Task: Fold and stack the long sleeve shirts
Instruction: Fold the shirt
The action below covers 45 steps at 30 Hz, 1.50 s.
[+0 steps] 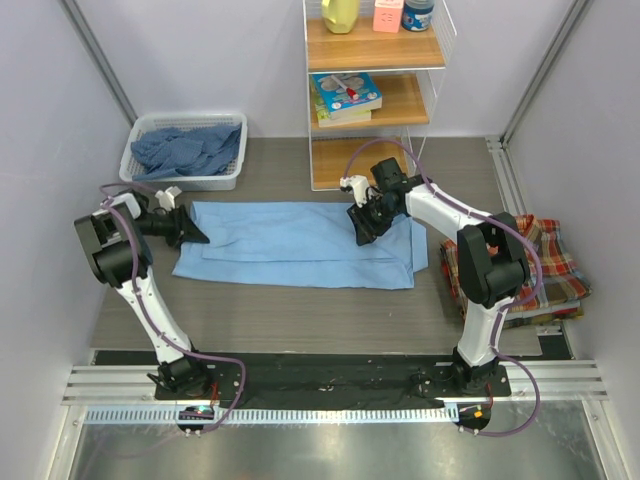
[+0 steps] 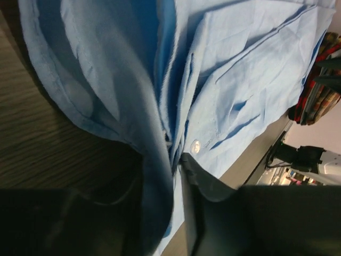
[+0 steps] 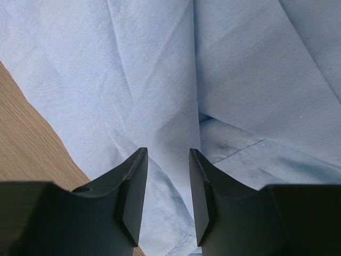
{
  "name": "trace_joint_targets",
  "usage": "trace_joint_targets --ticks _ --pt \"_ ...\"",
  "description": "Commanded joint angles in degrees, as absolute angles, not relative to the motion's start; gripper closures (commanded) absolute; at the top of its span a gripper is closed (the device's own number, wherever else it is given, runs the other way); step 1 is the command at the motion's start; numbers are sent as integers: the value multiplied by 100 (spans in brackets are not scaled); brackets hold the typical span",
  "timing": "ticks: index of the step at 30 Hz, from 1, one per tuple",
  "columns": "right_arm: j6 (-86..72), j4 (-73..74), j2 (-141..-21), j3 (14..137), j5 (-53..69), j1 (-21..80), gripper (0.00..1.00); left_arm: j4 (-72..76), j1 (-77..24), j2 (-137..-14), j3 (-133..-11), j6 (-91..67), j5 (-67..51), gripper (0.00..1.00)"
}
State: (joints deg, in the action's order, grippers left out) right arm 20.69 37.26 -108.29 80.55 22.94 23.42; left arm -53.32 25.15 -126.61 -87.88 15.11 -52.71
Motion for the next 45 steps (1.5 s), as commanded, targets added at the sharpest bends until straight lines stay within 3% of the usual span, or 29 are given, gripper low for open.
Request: trace_joint_targets --ticks 1,5,6,7,9,19,37,40,45 --pt "2118 3568 -10775 7972 2285 2382 58 -5352 2426 -12437 -8683 1573 -5167 76" --pt "2074 3551 -10644 7980 2338 2373 59 -5476 2347 -12340 -8701 1538 -5369 80" --pt "2066 3551 -10600 8015 2312 2373 59 -5467 2338 -12322 -8692 1503 -5388 84" --pt "2057 3559 -10565 8024 2303 2373 59 -5406 2329 -12287 -8684 1407 -5396 94" --pt "2039 3560 -10468 8033 2233 2373 59 -5405 2320 -12217 -8710 1345 -5397 100" --pt "1785 3358 -10397 7928 1776 2215 63 -5757 1926 -11523 -8930 1099 -4764 100" --pt "1301 3244 -10257 7585 2284 2101 64 -5862 967 -10837 -9430 -369 -3815 100" --pt "952 2981 -10135 7559 2783 2101 64 -5897 862 -10837 -9553 -579 -3666 100" --pt "-586 1162 -9905 7189 3542 2249 69 -5976 791 -10872 -9624 -650 -3551 100"
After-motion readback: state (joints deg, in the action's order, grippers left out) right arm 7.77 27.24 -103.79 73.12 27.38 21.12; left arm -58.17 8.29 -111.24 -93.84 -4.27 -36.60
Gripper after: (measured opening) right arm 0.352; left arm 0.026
